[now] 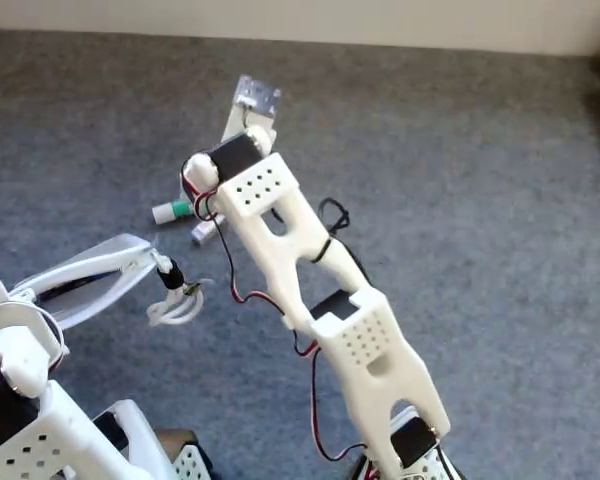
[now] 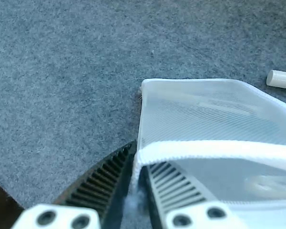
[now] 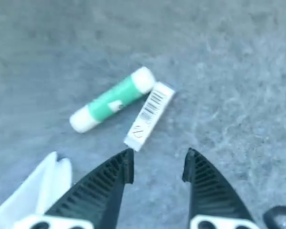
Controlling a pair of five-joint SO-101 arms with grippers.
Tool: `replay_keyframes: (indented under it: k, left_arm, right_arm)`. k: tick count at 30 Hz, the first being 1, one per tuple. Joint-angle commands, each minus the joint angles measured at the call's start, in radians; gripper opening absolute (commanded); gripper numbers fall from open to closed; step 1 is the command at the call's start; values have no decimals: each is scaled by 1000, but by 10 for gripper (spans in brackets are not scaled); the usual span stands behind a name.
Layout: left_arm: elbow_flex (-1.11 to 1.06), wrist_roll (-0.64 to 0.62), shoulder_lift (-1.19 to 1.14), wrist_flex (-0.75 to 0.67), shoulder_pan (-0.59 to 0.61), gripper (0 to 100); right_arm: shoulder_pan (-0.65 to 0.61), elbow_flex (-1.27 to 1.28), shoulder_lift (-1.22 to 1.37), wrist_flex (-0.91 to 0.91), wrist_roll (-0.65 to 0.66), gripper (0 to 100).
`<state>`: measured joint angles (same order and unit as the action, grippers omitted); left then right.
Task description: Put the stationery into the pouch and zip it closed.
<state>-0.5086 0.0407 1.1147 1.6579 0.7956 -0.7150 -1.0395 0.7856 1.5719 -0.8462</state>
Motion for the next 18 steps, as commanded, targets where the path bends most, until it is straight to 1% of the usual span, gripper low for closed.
replay_keyframes:
  k: [1,5,18]
  left_arm:
    - [2,6,-24,-5,1,7]
    - [2,6,-24,-5,1,7]
    - [2,6,-24,-5,1,7]
  right_arm:
    - [25,-12,19,2,-11,163]
    - [22,-13,77,-2,-11,163]
    - [27,-13,147,-127,-2,163]
